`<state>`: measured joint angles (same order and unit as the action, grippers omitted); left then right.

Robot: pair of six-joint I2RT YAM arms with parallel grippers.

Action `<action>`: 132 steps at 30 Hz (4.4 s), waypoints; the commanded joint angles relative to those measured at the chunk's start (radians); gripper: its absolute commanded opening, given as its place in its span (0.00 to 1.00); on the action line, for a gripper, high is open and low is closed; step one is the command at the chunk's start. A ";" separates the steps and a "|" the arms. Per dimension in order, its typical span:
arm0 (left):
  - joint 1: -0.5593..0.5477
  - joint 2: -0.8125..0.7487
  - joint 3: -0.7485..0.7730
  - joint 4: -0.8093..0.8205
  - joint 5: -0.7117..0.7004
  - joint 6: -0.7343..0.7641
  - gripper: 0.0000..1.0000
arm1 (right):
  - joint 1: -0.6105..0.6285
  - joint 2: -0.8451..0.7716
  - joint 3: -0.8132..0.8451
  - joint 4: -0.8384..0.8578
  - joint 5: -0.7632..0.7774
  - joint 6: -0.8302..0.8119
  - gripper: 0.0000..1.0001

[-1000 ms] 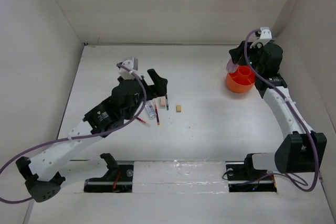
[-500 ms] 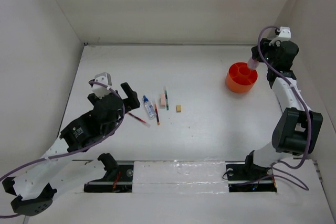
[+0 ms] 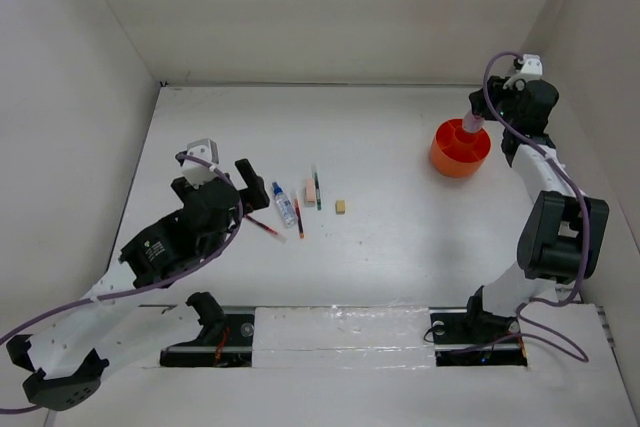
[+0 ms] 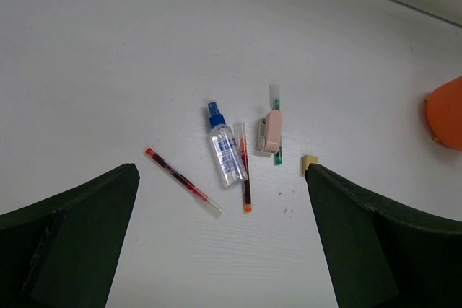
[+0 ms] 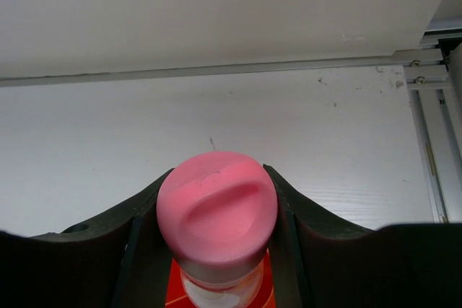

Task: Sort the stationery into containers
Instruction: Place the stationery in the storage box, then pick up the stationery from the center of the board.

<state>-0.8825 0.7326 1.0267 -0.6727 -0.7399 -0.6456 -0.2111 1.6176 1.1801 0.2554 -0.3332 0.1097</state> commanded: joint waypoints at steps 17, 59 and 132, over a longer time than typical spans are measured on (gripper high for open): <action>0.001 -0.007 -0.005 0.027 -0.003 0.018 1.00 | 0.016 0.013 -0.028 0.107 0.022 -0.018 0.00; 0.001 -0.055 -0.024 0.036 0.007 0.027 1.00 | 0.119 -0.102 -0.083 0.096 0.098 -0.024 1.00; 0.672 0.191 -0.031 0.153 0.481 0.109 1.00 | 1.061 0.275 -0.022 -0.423 0.701 0.347 0.46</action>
<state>-0.2096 0.9436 1.0004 -0.5491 -0.2619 -0.5499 0.8566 1.8717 1.1374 -0.2062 0.3645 0.4450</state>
